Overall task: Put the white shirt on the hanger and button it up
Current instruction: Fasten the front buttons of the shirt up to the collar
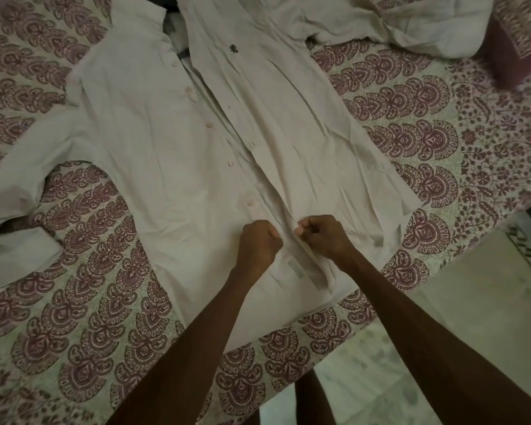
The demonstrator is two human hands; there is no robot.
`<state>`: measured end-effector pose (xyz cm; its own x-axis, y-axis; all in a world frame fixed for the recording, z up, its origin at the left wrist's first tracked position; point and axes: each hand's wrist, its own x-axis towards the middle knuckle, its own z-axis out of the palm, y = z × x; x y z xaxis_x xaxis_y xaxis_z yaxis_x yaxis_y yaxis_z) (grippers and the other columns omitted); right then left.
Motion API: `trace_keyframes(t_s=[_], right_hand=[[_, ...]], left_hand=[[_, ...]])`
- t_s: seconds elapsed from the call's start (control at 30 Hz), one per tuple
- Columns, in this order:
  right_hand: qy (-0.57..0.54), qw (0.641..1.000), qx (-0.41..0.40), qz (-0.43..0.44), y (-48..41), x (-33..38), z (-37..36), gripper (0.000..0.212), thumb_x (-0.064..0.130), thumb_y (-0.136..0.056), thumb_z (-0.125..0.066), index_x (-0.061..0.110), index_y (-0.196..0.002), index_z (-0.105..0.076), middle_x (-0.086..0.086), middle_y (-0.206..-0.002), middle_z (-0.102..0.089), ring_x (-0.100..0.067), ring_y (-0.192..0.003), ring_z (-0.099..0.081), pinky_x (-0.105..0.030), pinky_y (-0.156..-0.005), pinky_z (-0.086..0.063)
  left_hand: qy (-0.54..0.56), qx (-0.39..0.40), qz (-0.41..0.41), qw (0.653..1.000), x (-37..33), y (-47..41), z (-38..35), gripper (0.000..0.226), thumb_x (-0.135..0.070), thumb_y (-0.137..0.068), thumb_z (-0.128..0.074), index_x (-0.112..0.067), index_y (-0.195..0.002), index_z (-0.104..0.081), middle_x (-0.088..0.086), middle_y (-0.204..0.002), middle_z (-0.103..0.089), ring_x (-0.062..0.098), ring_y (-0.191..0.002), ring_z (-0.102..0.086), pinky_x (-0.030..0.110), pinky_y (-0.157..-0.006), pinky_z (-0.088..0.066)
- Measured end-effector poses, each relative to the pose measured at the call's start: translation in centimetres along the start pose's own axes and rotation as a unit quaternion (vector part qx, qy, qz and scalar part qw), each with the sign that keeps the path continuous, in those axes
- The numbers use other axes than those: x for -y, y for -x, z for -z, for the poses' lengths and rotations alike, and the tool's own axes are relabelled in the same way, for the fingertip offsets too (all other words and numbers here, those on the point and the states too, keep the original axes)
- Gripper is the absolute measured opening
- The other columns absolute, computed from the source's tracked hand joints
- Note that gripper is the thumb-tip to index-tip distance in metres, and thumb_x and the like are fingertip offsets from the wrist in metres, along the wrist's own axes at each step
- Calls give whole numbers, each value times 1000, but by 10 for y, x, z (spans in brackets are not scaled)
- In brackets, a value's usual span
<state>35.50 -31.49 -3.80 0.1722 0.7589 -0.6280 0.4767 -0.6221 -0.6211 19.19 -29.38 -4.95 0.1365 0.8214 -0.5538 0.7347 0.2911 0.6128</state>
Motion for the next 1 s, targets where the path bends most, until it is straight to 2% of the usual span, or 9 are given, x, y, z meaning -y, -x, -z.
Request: trace_keyframes(t_s=[0.1, 0.17, 0.27, 0.43, 0.57, 0.63, 0.77, 0.9, 1.0], right_hand=[[-5, 1000, 22, 9, -3, 1, 2, 12, 21, -89, -71, 15, -80, -67, 3, -69, -61, -7, -69, -55, -20, -68, -41], [0, 1000, 28, 14, -4, 1, 3, 11, 20, -89, -71, 18, -80, -66, 7, -67, -59, -5, -67, -54, -20, -68, -40], [9, 999, 32, 20, -5, 0, 1, 11, 19, -89, -70, 12, -81, -69, -2, -73, -67, -11, -71, -59, -22, -69, -42], [24, 999, 10, 31, -6, 0, -3, 15, 18, -87, -71, 3, -91, -74, -13, -89, -74, -25, -88, -69, -28, -80, -50], [35, 998, -44, 34, -2, -3, -11, 11, 15, -87, -71, 5, -91, -74, -4, -81, -71, -15, -76, -64, 1, -64, -36], [53, 996, -59, 40, -4, -4, -17, 12, 15, -87, -70, 3, -86, -73, -7, -78, -72, -16, -72, -63, -2, -59, -36], [64, 996, -44, 45, -7, -5, -18, 16, 15, -88, -68, 0, -84, -71, -15, -78, -72, -24, -73, -65, -20, -64, -40], [50, 997, -29, 56, -5, -5, -12, 17, 14, -89, -68, -2, -85, -72, -15, -77, -71, -23, -72, -65, -17, -63, -40], [38, 998, -16, 55, -4, -6, -11, 14, 11, -89, -65, 5, -78, -69, 2, -66, -65, -4, -60, -58, -6, -59, -37]], left_hand=[[227, 34, 79, 970, -7, -1, 6, 7, -3, -80, -67, -6, -83, -72, 7, -71, -72, 21, -66, -70, 34, -71, -62], [294, 47, 75, 952, -5, 1, 7, 10, -1, -82, -67, -3, -90, -73, 10, -74, -72, 18, -66, -69, 31, -70, -61], [353, 63, 82, 930, -1, 2, 3, 11, -1, -84, -69, -2, -95, -71, 13, -78, -71, 18, -70, -69, 31, -73, -61], [364, 82, 89, 923, 5, -3, 0, 14, 1, -83, -70, 1, -97, -70, 21, -87, -71, 24, -78, -71, 29, -71, -60], [363, 94, 85, 923, 6, -4, 1, 13, 0, -82, -72, -1, -96, -71, 24, -92, -71, 26, -81, -72, 30, -72, -60], [366, 99, 85, 922, 6, -3, 1, 15, -1, -83, -71, 1, -98, -70, 23, -90, -71, 25, -79, -72, 30, -73, -60], [364, 76, 88, 924, 3, -2, -2, 9, -1, -85, -69, -3, -93, -70, 20, -85, -71, 23, -75, -71, 30, -73, -61], [366, 45, 97, 924, 2, -1, -9, 7, -3, -84, -70, -6, -90, -71, 20, -86, -72, 23, -73, -72, 29, -71, -60], [364, 36, 110, 924, -1, 0, -10, 7, -2, -83, -71, -4, -91, -70, 19, -85, -72, 24, -73, -73, 28, -70, -60]])
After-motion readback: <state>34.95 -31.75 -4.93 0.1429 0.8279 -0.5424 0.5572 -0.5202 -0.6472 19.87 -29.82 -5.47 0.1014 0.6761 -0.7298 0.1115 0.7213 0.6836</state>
